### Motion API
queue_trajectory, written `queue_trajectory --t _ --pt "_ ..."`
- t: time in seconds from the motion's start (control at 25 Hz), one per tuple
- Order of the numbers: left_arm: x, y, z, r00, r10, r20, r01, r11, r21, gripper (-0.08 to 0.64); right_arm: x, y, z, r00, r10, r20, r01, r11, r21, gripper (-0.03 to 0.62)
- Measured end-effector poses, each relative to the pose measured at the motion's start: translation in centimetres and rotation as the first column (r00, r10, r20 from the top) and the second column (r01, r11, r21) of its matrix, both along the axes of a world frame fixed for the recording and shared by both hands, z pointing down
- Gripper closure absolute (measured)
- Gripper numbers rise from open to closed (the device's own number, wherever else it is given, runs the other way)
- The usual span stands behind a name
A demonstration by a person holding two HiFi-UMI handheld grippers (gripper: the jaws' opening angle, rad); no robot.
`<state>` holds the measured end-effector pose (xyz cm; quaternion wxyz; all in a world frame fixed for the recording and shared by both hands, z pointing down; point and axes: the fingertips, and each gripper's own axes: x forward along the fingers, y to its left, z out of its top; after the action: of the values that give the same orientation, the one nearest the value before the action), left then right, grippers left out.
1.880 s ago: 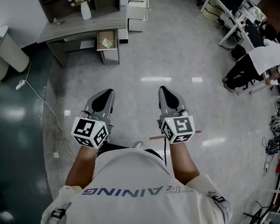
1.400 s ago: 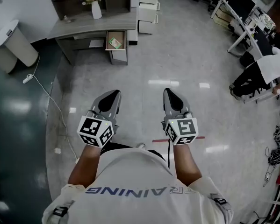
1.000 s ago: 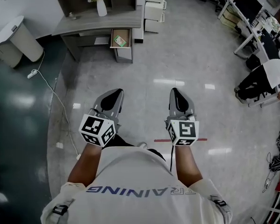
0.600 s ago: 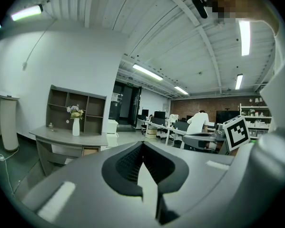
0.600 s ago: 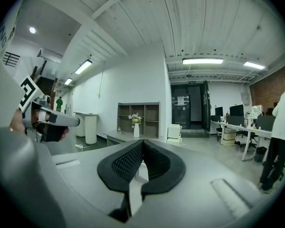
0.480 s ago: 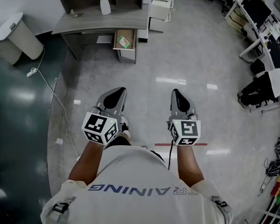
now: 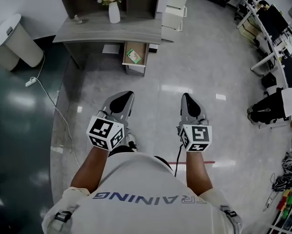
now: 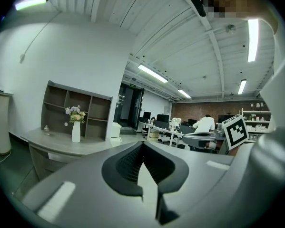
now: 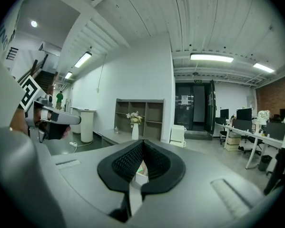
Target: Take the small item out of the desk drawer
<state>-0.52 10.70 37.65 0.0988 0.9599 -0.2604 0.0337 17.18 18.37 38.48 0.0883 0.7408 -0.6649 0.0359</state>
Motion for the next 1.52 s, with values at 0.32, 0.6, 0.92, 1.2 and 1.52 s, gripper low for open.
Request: queue_trajectory --t 0.32,0.6,0.92,1.2,1.52 --pt "-3.1 -7.4 0.7 0.998 -0.067 -0.006 0.067 0.997 -0.048 0.558 -2.6 -8.1 0.7 0.997 -0.074 0.001 0.074 0.997 -0.038 0.578" --pt "-4.5 -11.9 2.0 0.989 -0.147 0.007 0.147 0.986 -0.079 0.558 -2.4 -13.9 1.6 0.991 -0.131 0.008 0.132 0.988 -0.076 0.578" --pt "-2.5 -18.3 3.4 0.963 -0.265 0.039 0.267 0.96 -0.08 0.558 1.9 -23.1 2.6 0.971 -0.227 0.07 0.232 0.97 -0.071 0.578" --pt "2.3 -25.4 2.2 0.924 -0.38 0.051 0.383 0.92 -0.085 0.557 8.6 -32.0 2.1 0.95 -0.3 0.083 0.307 0.948 -0.087 0.578" --pt "5.7 -30.4 3.4 0.877 -0.469 0.103 0.479 0.87 -0.119 0.558 10.2 -38.8 5.8 0.894 -0.432 0.121 0.447 0.879 -0.167 0.578"
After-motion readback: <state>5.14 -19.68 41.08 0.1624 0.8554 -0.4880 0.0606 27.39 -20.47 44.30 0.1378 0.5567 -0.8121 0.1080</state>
